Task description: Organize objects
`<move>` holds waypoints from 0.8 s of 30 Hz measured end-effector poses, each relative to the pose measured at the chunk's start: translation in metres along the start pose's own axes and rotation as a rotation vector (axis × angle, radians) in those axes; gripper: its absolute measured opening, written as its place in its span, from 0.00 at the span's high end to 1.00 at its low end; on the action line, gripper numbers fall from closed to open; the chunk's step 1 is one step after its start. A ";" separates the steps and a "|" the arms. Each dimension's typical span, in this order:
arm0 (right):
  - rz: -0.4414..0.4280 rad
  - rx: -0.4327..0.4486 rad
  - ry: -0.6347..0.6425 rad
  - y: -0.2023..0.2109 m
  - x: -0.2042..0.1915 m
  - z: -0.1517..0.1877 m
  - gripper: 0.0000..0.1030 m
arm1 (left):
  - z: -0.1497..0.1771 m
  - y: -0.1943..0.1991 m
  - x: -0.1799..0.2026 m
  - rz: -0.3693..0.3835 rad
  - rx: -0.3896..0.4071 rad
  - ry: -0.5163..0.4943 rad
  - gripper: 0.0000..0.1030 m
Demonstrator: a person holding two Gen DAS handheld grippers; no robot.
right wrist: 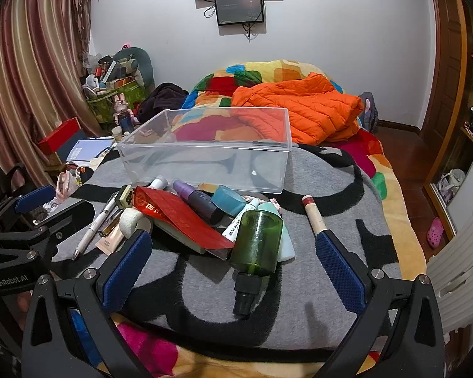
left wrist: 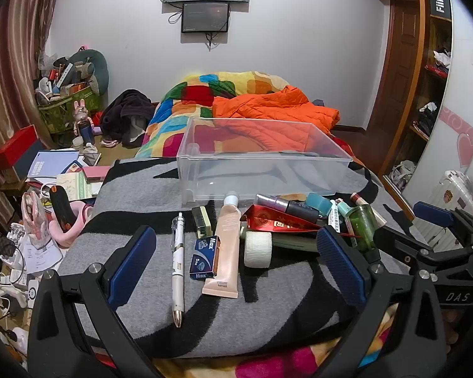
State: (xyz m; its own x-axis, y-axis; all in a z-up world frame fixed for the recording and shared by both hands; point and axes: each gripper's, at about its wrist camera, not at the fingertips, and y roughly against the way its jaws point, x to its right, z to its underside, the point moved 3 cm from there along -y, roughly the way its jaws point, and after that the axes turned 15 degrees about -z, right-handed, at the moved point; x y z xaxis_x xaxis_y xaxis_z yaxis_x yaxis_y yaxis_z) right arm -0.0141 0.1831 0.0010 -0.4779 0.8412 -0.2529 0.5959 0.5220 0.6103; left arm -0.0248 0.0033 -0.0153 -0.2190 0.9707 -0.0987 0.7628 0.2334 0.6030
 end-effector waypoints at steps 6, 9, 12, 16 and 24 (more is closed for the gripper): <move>-0.003 -0.001 -0.002 0.000 0.000 0.000 0.00 | 0.000 0.001 0.001 0.002 0.000 0.000 0.00; -0.003 -0.002 -0.001 0.000 0.000 0.000 0.00 | 0.000 0.001 0.001 0.003 -0.001 0.001 0.00; -0.003 -0.001 -0.001 0.000 0.000 0.000 0.00 | -0.001 0.002 0.002 0.005 0.000 0.002 0.00; -0.002 -0.001 -0.002 0.000 0.000 0.000 0.00 | -0.001 0.002 0.003 -0.006 0.010 0.000 0.00; -0.004 -0.004 0.001 0.000 -0.002 0.003 0.00 | 0.001 0.005 0.005 0.003 0.019 -0.006 0.00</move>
State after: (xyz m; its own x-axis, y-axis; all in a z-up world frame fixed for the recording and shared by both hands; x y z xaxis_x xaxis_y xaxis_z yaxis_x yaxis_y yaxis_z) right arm -0.0112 0.1815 -0.0005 -0.4811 0.8390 -0.2542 0.5916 0.5247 0.6121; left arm -0.0215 0.0092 -0.0142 -0.2135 0.9716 -0.1015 0.7746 0.2317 0.5884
